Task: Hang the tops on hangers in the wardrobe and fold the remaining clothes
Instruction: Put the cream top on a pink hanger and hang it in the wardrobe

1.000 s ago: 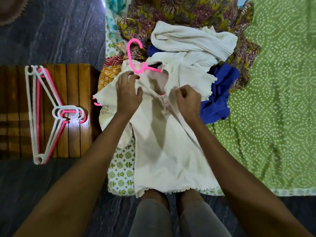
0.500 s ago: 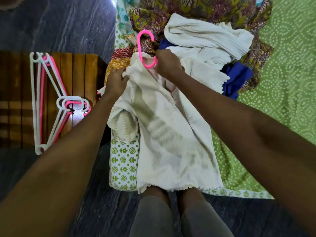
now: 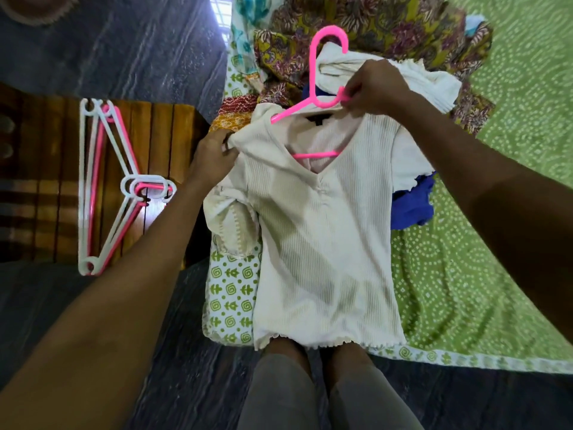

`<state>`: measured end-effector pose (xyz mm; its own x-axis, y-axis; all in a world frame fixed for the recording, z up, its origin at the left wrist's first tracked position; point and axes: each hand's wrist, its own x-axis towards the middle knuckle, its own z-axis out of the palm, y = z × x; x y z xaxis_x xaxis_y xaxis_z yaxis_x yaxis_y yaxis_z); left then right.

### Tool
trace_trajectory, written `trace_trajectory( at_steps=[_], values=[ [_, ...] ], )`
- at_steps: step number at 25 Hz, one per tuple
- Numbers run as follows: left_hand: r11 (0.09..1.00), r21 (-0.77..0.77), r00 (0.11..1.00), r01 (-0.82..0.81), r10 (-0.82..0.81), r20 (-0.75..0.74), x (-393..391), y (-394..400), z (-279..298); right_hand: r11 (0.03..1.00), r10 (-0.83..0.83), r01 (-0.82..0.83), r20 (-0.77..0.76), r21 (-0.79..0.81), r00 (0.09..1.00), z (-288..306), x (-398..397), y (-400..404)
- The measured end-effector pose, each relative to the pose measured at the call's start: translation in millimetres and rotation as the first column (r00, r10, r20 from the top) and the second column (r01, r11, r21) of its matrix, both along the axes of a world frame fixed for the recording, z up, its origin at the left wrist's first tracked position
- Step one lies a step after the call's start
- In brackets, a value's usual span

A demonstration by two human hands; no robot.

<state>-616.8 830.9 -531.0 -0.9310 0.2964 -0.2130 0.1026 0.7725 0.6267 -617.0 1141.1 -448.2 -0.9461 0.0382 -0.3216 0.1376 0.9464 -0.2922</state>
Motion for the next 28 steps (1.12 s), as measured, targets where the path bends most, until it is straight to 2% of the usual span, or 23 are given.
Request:
trace_trajectory(
  at_steps=[2, 5, 9, 13, 17, 23, 28],
  values=[
    [0.999, 0.007, 0.999, 0.036, -0.036, -0.002, -3, 18, 21, 0.997, -0.009, 0.01, 0.01, -0.081, 1.0, 10, 6, 1],
    [0.981, 0.051, 0.981, 0.185, -0.181, -0.07, -2, 57, 53, 0.985, -0.012, 0.01, -0.012, -0.171, 1.0, 25, 20, -3],
    [0.955, 0.02, 0.955, 0.297, -0.296, -0.038, 5, 89, 90, 0.98, -0.058, 0.043, -0.072, -0.193, 0.996, 46, 47, 4],
    [0.918, 0.089, 0.917, 0.387, -0.374, -0.136, 23, 97, 137, 0.974, -0.066, 0.029, -0.158, -0.223, 0.985, 86, 78, 25],
    [0.88, 0.144, 0.867, 0.452, -0.396, -0.304, 37, 104, 192, 0.96, -0.084, 0.008, -0.258, -0.281, 0.962, 147, 110, 40],
    [0.886, 0.135, 0.797, 0.443, -0.32, -0.512, 43, 107, 280, 0.902, -0.28, 0.143, -0.301, -0.406, 0.912, 226, 158, 67],
    [0.867, 0.188, 0.731, 0.462, -0.253, -0.634, 43, 102, 346, 0.95, -0.265, 0.136, -0.495, -0.282, 0.828, 283, 177, 82]
  ],
)
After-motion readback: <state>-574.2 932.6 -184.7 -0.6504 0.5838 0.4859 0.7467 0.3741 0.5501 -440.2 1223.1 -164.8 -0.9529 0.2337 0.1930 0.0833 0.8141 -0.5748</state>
